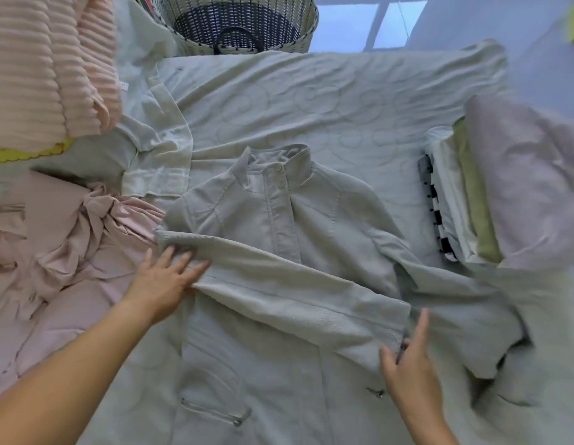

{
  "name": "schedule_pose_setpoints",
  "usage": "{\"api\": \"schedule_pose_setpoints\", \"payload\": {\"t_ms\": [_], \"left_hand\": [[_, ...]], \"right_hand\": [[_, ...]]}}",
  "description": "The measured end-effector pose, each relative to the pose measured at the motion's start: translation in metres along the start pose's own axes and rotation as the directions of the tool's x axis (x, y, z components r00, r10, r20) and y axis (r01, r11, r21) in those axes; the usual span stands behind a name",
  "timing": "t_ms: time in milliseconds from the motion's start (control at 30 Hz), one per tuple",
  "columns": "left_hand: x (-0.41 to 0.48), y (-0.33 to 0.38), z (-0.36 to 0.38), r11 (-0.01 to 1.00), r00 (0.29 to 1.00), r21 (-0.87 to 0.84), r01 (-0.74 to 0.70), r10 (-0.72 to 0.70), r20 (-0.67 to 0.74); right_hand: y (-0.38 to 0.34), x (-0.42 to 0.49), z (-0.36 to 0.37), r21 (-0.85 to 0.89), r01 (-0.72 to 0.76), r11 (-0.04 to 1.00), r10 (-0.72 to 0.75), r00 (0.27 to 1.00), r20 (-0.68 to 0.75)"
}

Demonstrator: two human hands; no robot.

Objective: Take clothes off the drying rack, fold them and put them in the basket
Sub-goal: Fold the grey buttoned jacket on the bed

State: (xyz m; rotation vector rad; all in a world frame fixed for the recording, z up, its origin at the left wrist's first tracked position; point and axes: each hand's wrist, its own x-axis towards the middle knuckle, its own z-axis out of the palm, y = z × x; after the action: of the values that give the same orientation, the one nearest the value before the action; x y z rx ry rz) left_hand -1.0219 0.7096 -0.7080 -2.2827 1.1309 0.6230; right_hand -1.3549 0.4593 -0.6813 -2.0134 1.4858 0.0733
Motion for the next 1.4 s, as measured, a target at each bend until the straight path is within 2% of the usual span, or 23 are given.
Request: {"api": "schedule_pose_setpoints", "payload": {"t_ms": [67,133,233,367,500,667,733,800,833,933,1033,1100,1200,1300,1367,1400], "left_hand": [[-0.003,0.008,-0.010,0.999,0.999,0.010,-0.042,0.042,0.034],[-0.008,0.027,-0.016,0.996,0.996,-0.036,-0.078,0.079,0.048],[-0.019,0.067,-0.016,0.974,0.994,-0.198,-0.106,0.104,-0.024],[-0.032,0.156,-0.037,0.914,0.986,-0.370,-0.167,0.150,-0.073],[-0.041,0.244,-0.069,0.824,0.966,-0.504,-0.257,0.223,-0.128],[-0.050,0.324,-0.114,0.740,0.940,-0.589,-0.324,0.324,-0.110],[-0.056,0.341,-0.129,0.698,0.937,-0.637,-0.326,0.330,-0.118],[-0.063,0.351,-0.144,0.669,0.932,-0.665,-0.331,0.340,-0.122],[-0.067,0.354,-0.151,0.645,0.928,-0.684,-0.342,0.345,-0.138],[-0.076,0.354,-0.165,0.503,0.905,-0.759,-0.414,0.317,-0.283],[-0.085,0.339,-0.178,0.333,0.895,-0.831,-0.445,0.161,-0.415],[-0.090,0.320,-0.190,0.274,0.876,-0.837,-0.473,0.043,-0.480],[-0.100,0.291,-0.218,0.352,0.785,-0.742,-0.570,-0.034,-0.619],[-0.109,0.279,-0.251,0.487,0.640,-0.542,-0.685,0.045,-0.767],[-0.110,0.273,-0.268,0.477,0.594,-0.510,-0.716,0.031,-0.804],[-0.110,0.268,-0.275,0.441,0.596,-0.551,-0.708,-0.043,-0.802]], "right_hand": [[0.013,-0.001,-0.006,-0.109,0.118,0.987,-0.125,0.990,-0.062],[0.029,-0.002,-0.022,-0.153,0.133,0.979,-0.159,0.972,-0.173],[0.056,0.001,-0.058,-0.148,0.040,0.988,-0.086,0.944,-0.318],[0.089,0.012,-0.101,-0.083,-0.081,0.993,0.044,0.925,-0.378],[0.106,0.029,-0.115,-0.074,-0.164,0.984,0.132,0.938,-0.320],[0.130,0.041,-0.108,-0.077,-0.311,0.947,0.305,0.949,-0.075],[0.139,0.044,-0.117,-0.070,-0.330,0.942,0.328,0.944,-0.035],[0.140,0.045,-0.137,0.001,-0.288,0.958,0.287,0.954,-0.083],[0.134,0.045,-0.152,0.101,-0.269,0.958,0.280,0.952,-0.122],[0.105,0.036,-0.195,0.372,-0.156,0.915,0.245,0.947,-0.206],[0.055,0.024,-0.226,0.523,0.041,0.851,0.076,0.977,-0.201],[0.016,0.021,-0.241,0.592,0.141,0.794,-0.064,0.987,-0.149],[-0.040,0.025,-0.252,0.661,0.208,0.721,-0.232,0.971,-0.052],[-0.088,0.024,-0.248,0.719,0.236,0.653,-0.375,0.926,0.036],[-0.108,0.022,-0.244,0.767,0.214,0.605,-0.448,0.888,0.106],[-0.113,0.021,-0.243,0.816,0.152,0.557,-0.451,0.881,0.144]]}}
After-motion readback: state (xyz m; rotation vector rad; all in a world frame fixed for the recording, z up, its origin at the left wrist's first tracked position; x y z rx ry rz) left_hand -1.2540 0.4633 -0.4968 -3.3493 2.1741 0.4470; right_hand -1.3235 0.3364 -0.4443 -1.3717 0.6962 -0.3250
